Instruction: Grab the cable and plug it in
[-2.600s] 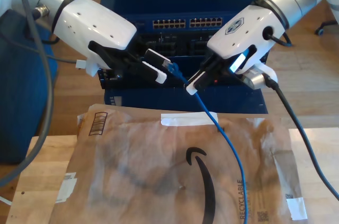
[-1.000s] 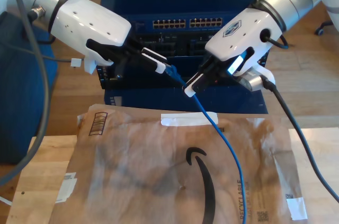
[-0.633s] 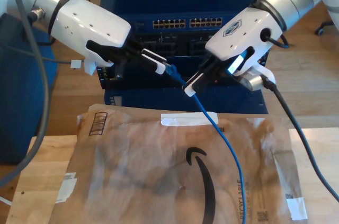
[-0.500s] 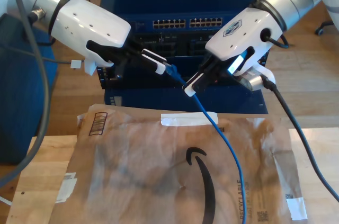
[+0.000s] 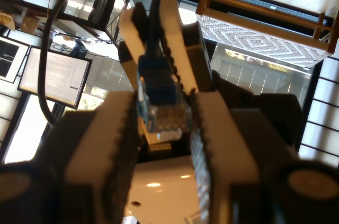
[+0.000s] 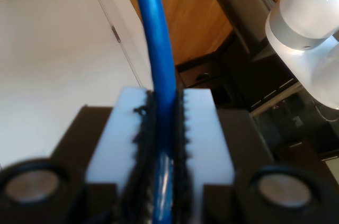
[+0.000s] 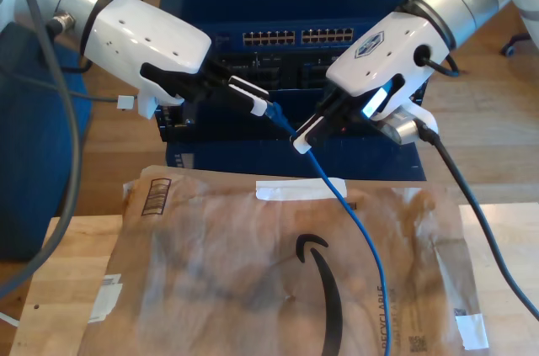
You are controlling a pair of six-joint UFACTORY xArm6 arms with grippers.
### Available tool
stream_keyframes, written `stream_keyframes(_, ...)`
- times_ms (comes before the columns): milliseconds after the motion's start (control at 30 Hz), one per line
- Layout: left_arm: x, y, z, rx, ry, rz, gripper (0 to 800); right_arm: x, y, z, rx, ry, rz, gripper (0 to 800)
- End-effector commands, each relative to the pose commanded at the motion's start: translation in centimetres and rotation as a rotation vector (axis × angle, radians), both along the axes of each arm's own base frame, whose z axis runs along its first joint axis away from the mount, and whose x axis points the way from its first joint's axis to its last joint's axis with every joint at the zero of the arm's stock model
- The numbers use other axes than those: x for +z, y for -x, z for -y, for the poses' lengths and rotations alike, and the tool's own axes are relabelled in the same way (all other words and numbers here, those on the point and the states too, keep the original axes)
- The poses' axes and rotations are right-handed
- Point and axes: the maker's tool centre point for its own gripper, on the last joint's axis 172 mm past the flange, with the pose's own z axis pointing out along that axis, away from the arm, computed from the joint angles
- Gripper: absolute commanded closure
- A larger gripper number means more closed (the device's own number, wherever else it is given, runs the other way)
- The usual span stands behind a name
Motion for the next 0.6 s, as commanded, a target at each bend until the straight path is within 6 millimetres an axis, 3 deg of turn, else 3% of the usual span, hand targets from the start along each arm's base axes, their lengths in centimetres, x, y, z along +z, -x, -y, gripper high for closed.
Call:
stream_keyframes(267, -0.2, 0.1, 0.0, 0.000, 0.001, -0.006, 733, -0.1, 0.0, 0.0, 0.000, 0.002, -0.001, 780)
stream_keyframes(333, -0.2, 0.1, 0.0, 0.000, 0.001, -0.006, 770, -0.1, 0.0, 0.0, 0.000, 0.002, -0.003, 737)
stream_keyframes(367, -0.2, 0.1, 0.0, 0.000, 0.002, -0.007, 782, -0.1, 0.1, -0.1, 0.001, -0.002, -0.007, 606)
stream_keyframes(400, -0.2, 0.2, 0.1, 0.000, 0.009, -0.012, 794, 0.1, 0.3, -0.7, 0.010, -0.021, -0.017, 412)
stream_keyframes(433, 0.0, 0.2, 0.3, 0.001, 0.022, -0.014, 797, 0.5, 0.7, -1.5, 0.018, -0.058, -0.047, 313)
stream_keyframes(500, 0.5, 0.2, 0.6, 0.003, 0.050, -0.015, 797, 2.2, 0.8, -2.3, 0.016, -0.138, -0.071, 217)
stream_keyframes(567, 0.5, 0.2, 0.7, 0.002, 0.052, -0.017, 797, 2.8, 0.6, -2.4, 0.013, -0.154, -0.058, 92)
stream_keyframes(600, 0.5, 0.2, 0.6, 0.002, 0.052, -0.018, 797, 3.0, 0.3, -2.2, 0.005, -0.152, -0.047, 67)
